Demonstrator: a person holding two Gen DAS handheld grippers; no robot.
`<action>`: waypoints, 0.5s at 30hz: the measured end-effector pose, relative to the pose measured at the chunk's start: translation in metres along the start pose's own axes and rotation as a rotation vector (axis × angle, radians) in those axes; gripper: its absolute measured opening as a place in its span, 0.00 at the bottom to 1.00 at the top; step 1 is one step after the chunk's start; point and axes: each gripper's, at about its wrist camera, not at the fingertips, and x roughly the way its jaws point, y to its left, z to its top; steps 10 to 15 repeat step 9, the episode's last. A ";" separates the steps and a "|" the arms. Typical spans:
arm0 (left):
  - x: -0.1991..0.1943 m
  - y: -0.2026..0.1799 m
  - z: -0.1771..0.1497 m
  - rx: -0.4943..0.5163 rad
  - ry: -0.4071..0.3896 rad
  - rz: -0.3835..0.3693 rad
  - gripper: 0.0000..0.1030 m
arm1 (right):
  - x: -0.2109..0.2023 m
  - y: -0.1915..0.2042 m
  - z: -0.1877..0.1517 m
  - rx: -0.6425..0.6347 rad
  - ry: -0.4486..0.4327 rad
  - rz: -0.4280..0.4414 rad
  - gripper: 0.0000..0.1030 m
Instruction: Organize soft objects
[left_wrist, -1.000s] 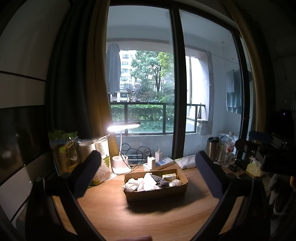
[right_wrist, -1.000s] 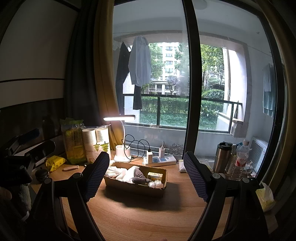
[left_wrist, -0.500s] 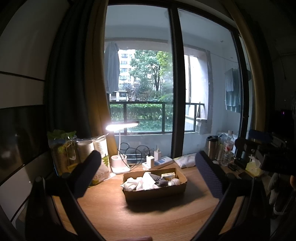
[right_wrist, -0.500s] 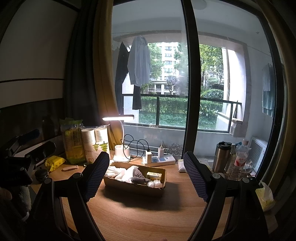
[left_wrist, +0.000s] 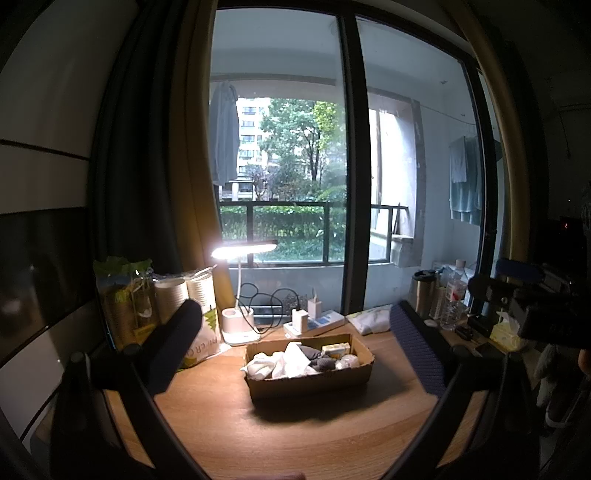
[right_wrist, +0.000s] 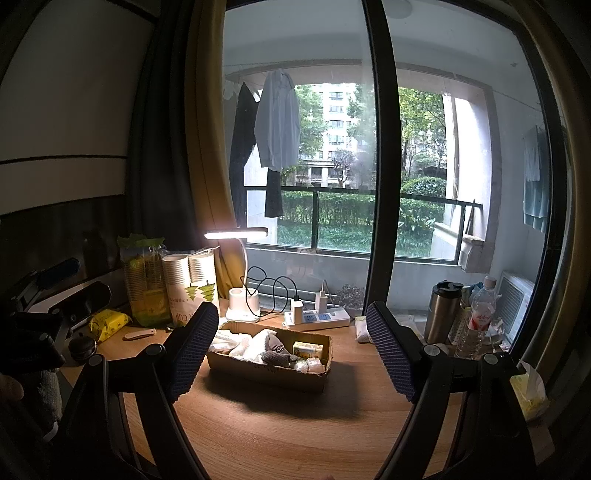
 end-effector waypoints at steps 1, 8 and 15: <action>0.000 0.000 0.000 0.001 0.000 0.000 0.99 | 0.000 0.000 0.000 -0.001 0.000 0.000 0.83; -0.001 -0.003 -0.002 0.006 0.006 -0.014 0.99 | 0.000 0.000 -0.001 -0.002 0.002 0.001 0.83; 0.000 -0.003 -0.003 0.004 0.007 -0.010 0.99 | 0.000 0.000 -0.001 -0.003 0.003 0.001 0.83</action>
